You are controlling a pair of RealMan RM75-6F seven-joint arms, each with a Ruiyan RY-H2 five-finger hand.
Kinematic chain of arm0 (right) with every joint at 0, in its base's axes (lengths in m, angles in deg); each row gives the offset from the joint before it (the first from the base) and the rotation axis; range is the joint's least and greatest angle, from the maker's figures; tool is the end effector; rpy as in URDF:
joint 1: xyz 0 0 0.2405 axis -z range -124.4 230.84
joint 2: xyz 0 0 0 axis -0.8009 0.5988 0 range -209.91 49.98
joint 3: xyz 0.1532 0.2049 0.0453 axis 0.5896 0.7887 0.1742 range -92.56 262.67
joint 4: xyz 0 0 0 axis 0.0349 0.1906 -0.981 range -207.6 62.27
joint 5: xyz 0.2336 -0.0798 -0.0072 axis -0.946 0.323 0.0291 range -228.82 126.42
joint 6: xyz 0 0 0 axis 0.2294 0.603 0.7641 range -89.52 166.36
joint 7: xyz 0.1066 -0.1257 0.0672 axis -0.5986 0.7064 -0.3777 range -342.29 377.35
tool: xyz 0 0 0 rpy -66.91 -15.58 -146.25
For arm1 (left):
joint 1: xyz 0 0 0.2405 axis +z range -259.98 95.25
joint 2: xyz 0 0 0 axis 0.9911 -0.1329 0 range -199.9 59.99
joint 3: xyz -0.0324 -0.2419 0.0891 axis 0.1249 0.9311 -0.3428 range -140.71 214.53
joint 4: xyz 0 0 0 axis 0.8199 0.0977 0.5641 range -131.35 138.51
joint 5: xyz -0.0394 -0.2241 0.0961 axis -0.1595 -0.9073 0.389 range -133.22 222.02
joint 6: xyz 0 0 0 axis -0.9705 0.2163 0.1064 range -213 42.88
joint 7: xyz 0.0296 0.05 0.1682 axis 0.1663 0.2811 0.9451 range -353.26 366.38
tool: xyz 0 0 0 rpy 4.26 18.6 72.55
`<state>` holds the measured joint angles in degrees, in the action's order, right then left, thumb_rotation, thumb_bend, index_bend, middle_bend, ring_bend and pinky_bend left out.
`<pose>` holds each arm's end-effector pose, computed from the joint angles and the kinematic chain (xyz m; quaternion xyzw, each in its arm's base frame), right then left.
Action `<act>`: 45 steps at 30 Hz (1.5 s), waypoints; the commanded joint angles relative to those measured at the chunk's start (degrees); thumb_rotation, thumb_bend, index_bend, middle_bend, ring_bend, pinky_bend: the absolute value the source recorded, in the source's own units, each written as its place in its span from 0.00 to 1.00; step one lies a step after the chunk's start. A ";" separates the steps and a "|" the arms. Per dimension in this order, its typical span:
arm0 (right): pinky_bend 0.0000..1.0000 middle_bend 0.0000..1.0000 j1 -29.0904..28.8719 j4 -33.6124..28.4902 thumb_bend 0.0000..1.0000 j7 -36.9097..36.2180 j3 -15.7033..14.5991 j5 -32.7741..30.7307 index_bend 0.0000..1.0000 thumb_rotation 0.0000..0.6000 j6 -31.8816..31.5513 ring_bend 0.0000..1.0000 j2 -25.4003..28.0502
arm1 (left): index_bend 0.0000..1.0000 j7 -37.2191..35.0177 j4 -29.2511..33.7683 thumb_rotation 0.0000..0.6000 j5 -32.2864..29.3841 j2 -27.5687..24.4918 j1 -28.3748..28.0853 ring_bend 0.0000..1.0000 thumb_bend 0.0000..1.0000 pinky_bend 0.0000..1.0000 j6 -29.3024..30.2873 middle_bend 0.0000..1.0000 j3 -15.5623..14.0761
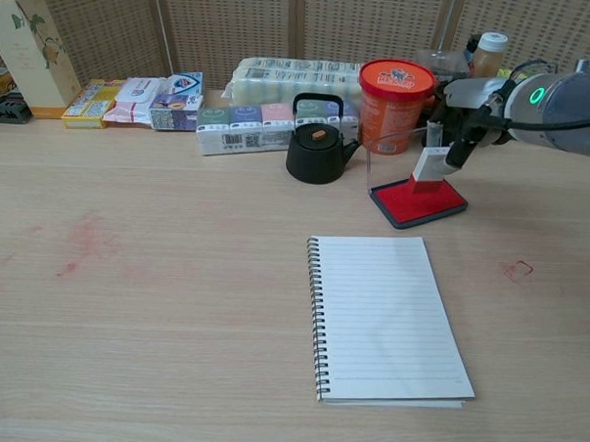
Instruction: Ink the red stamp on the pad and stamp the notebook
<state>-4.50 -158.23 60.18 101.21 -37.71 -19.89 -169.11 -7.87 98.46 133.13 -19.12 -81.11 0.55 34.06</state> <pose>-0.1279 -0.4368 -0.0583 0.6567 -0.5054 0.2399 0.5057 -0.3603 0.1564 0.1849 -0.5795 -0.4569 -0.3544 0.5743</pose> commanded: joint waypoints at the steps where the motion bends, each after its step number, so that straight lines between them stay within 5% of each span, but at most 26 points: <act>1: 1.00 0.96 -0.23 1.62 0.47 -1.31 0.55 1.09 0.60 1.00 -0.43 1.00 -1.61 | 0.00 0.02 -0.02 1.00 0.01 0.02 -0.02 0.00 0.03 0.04 -0.05 0.00 -0.03; 45: 1.00 0.96 -1.10 20.99 0.47 -0.19 0.29 0.31 0.60 1.00 6.72 1.00 -12.51 | 0.00 -0.64 -0.27 1.00 -1.97 -0.06 -1.19 0.00 0.03 0.04 -2.68 0.00 0.41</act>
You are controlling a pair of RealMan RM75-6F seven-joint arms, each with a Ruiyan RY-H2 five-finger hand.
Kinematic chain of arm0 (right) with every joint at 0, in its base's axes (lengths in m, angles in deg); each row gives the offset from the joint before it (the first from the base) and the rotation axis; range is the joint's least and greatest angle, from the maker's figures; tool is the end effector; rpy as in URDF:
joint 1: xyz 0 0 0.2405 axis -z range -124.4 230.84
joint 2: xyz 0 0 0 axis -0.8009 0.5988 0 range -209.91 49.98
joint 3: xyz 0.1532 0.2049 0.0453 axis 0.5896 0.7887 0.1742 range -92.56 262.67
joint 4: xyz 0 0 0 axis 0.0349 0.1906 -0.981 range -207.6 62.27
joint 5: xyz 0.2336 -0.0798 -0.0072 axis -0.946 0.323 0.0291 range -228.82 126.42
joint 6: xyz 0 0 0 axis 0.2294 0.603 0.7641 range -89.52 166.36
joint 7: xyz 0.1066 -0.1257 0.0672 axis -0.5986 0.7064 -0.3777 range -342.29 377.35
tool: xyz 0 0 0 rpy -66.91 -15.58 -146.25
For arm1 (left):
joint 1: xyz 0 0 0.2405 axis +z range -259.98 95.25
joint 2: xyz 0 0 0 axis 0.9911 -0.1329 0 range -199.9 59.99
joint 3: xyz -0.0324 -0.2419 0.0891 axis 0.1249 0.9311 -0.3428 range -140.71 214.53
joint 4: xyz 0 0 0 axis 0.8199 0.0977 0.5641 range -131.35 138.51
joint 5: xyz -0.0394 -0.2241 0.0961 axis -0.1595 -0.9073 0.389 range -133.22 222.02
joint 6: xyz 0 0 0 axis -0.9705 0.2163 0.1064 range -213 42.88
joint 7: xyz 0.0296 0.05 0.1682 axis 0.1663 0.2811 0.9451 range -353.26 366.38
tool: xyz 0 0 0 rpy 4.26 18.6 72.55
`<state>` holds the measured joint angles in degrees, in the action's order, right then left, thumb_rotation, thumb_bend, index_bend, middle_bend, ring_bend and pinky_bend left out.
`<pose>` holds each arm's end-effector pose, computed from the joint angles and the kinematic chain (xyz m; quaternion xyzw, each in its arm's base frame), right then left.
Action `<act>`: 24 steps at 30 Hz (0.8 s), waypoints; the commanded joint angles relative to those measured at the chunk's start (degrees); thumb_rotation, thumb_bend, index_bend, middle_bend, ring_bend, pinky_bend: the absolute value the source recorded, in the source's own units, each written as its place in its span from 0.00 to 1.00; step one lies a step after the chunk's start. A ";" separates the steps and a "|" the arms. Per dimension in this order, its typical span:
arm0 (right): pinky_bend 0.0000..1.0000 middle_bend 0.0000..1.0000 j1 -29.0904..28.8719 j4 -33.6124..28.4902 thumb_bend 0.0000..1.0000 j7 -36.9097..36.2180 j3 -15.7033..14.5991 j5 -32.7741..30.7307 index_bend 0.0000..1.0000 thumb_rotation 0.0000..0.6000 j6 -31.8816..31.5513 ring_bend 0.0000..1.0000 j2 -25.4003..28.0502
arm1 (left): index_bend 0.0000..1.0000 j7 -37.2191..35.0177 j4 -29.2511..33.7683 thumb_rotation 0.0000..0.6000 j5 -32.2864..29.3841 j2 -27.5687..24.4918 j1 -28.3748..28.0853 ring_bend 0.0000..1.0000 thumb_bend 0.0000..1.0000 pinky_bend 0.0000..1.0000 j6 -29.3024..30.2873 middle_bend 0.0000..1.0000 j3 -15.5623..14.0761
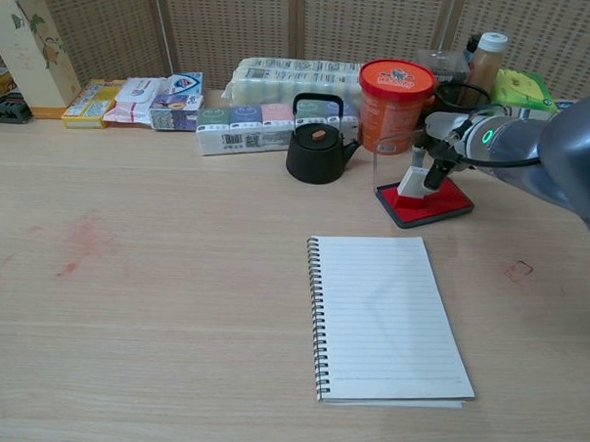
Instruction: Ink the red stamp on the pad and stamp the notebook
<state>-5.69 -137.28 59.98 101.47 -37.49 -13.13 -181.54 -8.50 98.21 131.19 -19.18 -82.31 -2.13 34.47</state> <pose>-0.1543 -0.4622 -0.1069 0.6463 -0.5128 0.2166 0.5219 -0.3668 0.1644 0.1835 -0.5752 -0.4694 -0.3447 0.5745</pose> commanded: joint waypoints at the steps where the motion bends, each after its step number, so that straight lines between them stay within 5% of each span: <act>1: 1.00 0.96 0.16 0.01 0.47 0.04 0.04 0.22 0.60 1.00 -0.16 1.00 -0.15 | 0.00 -0.04 -0.04 1.00 -0.05 0.00 0.02 0.00 0.03 0.04 0.01 0.00 0.01; 12: 1.00 0.96 0.59 -2.60 0.47 1.22 0.31 2.22 0.61 1.00 -3.12 1.00 -0.21 | 0.00 -0.65 -0.23 1.00 0.10 -0.12 0.17 0.00 0.03 0.04 0.37 0.00 0.00; 24: 1.00 0.96 2.99 -28.28 0.47 4.98 0.00 8.71 0.61 1.00 -14.92 1.00 11.84 | 0.00 -1.60 -0.59 1.00 0.87 -0.28 0.24 0.00 0.03 0.04 0.67 0.00 -0.25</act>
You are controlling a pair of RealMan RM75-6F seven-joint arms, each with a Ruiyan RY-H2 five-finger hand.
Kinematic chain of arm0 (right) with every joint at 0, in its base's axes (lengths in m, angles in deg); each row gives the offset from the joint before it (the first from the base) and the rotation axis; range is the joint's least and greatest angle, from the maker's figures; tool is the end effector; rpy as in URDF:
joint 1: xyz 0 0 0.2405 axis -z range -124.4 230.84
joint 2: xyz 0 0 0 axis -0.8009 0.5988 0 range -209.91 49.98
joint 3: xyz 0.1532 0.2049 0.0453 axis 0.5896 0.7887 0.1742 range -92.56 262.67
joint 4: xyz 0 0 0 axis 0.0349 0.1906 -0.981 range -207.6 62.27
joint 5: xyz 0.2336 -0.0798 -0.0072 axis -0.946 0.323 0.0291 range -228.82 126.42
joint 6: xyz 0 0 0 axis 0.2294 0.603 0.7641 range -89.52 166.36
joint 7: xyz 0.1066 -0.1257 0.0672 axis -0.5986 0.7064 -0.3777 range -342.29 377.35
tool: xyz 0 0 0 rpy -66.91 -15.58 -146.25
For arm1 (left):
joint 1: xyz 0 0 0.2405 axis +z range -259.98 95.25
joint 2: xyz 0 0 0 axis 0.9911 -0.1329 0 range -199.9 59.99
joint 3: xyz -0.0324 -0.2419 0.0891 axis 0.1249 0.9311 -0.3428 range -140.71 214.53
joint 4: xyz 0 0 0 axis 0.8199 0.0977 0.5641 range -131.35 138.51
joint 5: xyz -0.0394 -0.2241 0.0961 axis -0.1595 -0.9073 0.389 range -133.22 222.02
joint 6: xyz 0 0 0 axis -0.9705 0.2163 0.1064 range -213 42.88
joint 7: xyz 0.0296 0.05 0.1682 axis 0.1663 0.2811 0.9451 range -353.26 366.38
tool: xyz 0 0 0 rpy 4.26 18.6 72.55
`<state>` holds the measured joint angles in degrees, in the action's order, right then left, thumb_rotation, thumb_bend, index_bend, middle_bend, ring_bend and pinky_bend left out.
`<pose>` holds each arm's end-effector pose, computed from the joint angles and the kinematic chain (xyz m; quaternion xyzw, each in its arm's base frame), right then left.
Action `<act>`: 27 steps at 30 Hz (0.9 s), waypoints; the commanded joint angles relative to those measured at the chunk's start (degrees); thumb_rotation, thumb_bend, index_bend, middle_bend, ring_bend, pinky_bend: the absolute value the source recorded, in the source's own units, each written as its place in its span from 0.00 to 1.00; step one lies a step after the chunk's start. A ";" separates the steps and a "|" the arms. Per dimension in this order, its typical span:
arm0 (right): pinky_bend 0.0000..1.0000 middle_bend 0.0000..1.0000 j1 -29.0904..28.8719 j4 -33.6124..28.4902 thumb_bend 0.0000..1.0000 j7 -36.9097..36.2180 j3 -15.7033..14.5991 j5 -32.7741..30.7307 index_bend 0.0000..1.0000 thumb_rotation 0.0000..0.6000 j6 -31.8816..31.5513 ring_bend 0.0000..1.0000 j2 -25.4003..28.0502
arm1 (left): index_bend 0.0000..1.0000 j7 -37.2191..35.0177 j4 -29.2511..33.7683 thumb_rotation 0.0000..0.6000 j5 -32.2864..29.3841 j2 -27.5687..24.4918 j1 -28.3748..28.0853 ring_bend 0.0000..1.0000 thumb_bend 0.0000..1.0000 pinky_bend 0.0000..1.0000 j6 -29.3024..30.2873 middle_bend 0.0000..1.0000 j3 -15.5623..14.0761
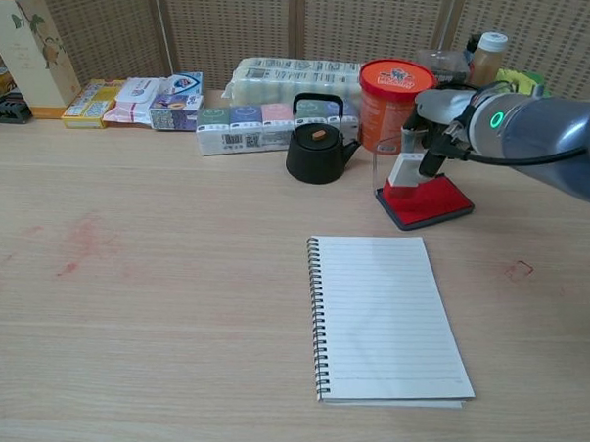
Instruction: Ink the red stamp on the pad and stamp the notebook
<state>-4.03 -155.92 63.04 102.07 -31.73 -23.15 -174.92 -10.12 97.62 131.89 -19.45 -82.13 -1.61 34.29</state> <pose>-0.1081 -0.4290 -0.0801 0.6760 -0.4659 0.2539 0.5114 -0.3674 0.1627 0.1865 -0.5742 -0.4707 -0.3509 0.5706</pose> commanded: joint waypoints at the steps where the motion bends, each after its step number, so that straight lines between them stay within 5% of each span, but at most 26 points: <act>1: 1.00 0.96 1.59 -11.42 0.47 2.16 -0.85 3.27 0.61 1.00 -5.55 1.00 5.97 | 0.00 0.03 0.01 1.00 0.27 0.00 0.10 0.00 0.03 0.04 0.24 0.00 -0.10; 7: 1.00 0.96 3.57 -21.29 0.47 3.89 -5.36 7.49 0.61 1.00 -8.64 1.00 9.13 | 0.00 0.27 0.07 1.00 0.94 0.05 0.24 0.00 0.03 0.04 0.67 0.00 -0.33; 14: 1.00 0.96 5.18 -22.69 0.47 5.32 -11.32 14.16 0.61 1.00 -11.03 1.00 5.96 | 0.00 1.28 0.34 1.00 0.99 0.28 0.04 0.00 0.03 0.04 0.24 0.00 -0.46; 27: 1.00 0.96 4.46 -17.80 0.47 7.71 -10.59 13.43 0.61 1.00 -10.21 1.00 0.12 | 0.00 1.34 0.21 1.00 0.21 0.39 -0.30 0.00 0.03 0.04 -0.57 0.00 -0.31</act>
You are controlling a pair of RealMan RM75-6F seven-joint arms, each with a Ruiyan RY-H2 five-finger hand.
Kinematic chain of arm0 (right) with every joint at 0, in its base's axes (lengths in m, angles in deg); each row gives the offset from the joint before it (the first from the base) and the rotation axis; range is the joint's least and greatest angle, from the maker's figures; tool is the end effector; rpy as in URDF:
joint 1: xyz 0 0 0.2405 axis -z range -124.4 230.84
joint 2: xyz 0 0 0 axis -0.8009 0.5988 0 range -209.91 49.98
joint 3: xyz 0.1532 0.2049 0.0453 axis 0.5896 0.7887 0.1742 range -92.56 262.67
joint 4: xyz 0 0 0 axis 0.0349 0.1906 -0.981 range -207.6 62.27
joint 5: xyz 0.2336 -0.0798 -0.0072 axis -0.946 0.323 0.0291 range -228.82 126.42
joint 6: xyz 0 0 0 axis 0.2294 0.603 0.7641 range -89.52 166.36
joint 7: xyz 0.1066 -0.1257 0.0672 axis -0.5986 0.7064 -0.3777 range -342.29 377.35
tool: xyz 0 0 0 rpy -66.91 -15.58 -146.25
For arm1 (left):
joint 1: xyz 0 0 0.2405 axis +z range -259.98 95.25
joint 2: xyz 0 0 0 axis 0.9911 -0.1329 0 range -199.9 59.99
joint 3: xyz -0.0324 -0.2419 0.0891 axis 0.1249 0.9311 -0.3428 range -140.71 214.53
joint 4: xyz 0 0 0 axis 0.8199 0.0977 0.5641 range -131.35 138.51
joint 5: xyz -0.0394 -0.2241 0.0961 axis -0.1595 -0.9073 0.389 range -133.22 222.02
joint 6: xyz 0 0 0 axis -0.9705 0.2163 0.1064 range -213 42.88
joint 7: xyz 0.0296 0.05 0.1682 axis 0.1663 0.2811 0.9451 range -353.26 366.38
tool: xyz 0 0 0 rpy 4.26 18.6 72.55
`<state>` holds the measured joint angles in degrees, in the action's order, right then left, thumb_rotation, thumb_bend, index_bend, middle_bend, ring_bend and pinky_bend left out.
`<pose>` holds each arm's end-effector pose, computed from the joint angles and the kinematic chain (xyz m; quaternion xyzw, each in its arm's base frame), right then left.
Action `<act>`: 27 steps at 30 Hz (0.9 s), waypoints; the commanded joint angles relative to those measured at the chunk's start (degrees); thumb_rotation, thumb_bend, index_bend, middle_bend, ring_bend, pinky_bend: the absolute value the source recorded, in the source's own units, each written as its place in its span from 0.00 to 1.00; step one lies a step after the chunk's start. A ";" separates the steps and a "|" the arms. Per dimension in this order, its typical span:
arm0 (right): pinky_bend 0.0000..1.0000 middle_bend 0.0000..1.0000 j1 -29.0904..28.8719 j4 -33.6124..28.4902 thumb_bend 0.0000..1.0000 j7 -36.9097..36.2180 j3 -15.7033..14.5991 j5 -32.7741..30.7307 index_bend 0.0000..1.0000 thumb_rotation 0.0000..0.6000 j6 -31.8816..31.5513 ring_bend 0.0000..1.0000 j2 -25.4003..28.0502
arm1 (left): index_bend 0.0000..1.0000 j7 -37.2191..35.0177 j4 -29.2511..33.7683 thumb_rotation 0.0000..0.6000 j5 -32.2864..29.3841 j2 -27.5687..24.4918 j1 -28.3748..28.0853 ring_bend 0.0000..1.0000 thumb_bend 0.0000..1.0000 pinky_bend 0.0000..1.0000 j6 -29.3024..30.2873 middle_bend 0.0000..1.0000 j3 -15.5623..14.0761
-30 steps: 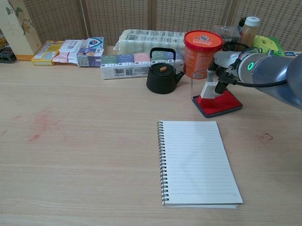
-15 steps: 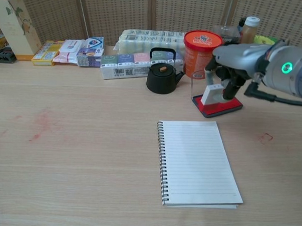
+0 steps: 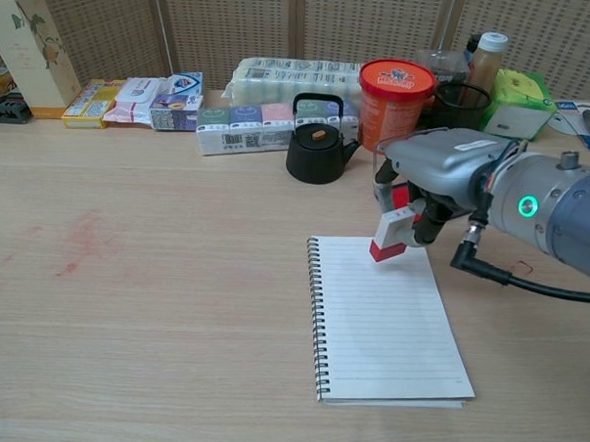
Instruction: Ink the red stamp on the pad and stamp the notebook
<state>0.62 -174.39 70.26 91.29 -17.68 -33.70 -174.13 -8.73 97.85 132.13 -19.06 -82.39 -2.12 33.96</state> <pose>-0.0885 -0.3267 -0.0952 0.7712 -0.3628 0.2435 0.4629 -0.3663 0.1626 0.1809 -0.5817 -0.4697 -0.3438 0.5682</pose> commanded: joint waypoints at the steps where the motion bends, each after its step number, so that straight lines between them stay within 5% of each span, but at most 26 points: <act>1: 1.00 0.97 -0.29 1.15 0.47 0.71 0.29 -0.95 0.61 1.00 0.59 1.00 -1.13 | 0.00 -0.14 -0.05 1.00 -0.07 -0.02 -0.08 0.00 0.03 0.04 -0.13 0.00 0.02; 27: 1.00 0.97 0.83 9.98 0.47 1.01 -0.10 -1.48 0.62 1.00 4.04 1.00 -5.80 | 0.00 -0.52 -0.16 1.00 -0.22 -0.07 -0.08 0.00 0.03 0.04 -0.07 0.00 0.05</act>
<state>1.37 -164.51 71.34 91.19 -19.20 -29.76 -179.86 -9.25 97.69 131.91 -19.13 -82.46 -2.19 34.01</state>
